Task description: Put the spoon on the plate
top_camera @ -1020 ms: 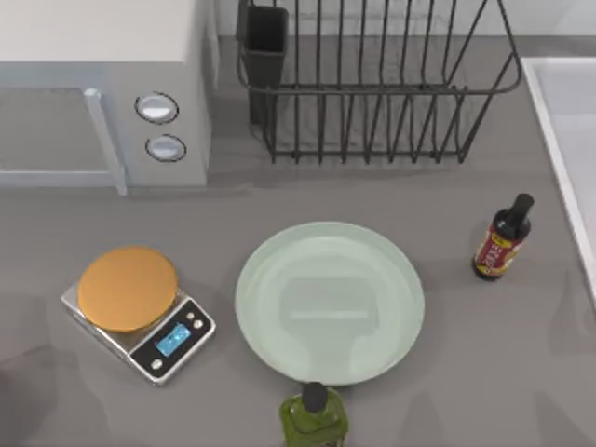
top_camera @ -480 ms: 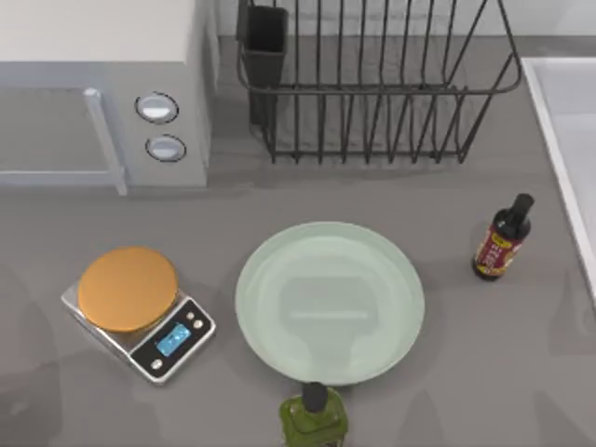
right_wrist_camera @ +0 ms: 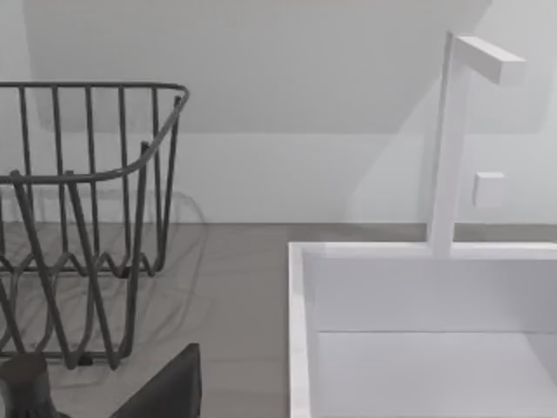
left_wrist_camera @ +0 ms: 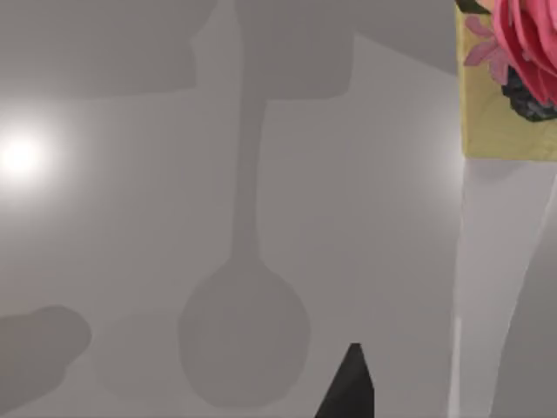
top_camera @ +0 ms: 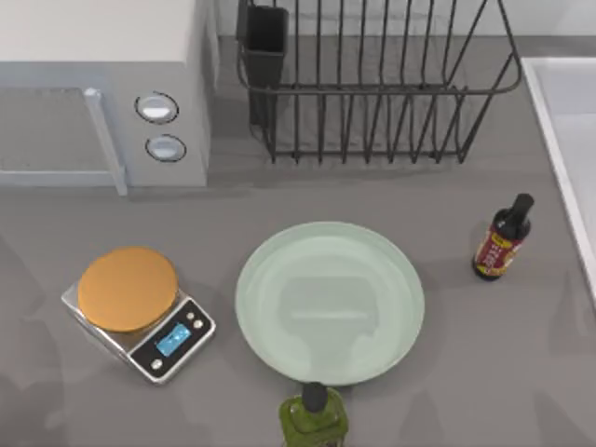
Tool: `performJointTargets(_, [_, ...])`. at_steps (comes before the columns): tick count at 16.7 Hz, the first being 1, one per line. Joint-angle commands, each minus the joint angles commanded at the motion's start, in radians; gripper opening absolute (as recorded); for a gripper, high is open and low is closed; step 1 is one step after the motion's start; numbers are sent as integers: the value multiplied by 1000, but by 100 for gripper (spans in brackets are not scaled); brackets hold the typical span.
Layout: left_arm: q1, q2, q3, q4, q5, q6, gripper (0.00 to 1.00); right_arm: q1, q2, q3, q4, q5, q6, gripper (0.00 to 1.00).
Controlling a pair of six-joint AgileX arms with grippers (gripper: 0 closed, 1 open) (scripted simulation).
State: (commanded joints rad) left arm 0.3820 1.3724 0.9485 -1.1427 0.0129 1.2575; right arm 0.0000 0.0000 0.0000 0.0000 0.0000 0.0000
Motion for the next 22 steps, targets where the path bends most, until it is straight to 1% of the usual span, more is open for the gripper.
performJointTargets(2, [1, 5, -2, 3, 0, 2, 0, 0, 0, 0, 0, 0, 0, 100])
performJointTargets(4, [-29, 23, 21, -3, 5, -6, 0, 0, 0, 0, 0, 0, 0, 100])
performJointTargets(7, [-145, 91, 103, -29, 27, -34, 0, 0, 0, 0, 0, 0, 0, 100])
performJointTargets(10, [-328, 201, 224, -77, 63, -81, 0, 0, 0, 0, 0, 0, 0, 100])
performJointTargets(14, [-619, 389, 419, -150, 111, -178, 0, 0, 0, 0, 0, 0, 0, 100])
performJointTargets(16, [-763, 484, 525, -170, 122, -238, 0, 0, 0, 0, 0, 0, 0, 100])
performJointTargets(19, [-952, 614, 687, -165, 109, -335, 0, 0, 0, 0, 0, 0, 0, 100])
performJointTargets(22, [-1091, 729, 823, -123, 63, -423, 0, 0, 0, 0, 0, 0, 0, 100])
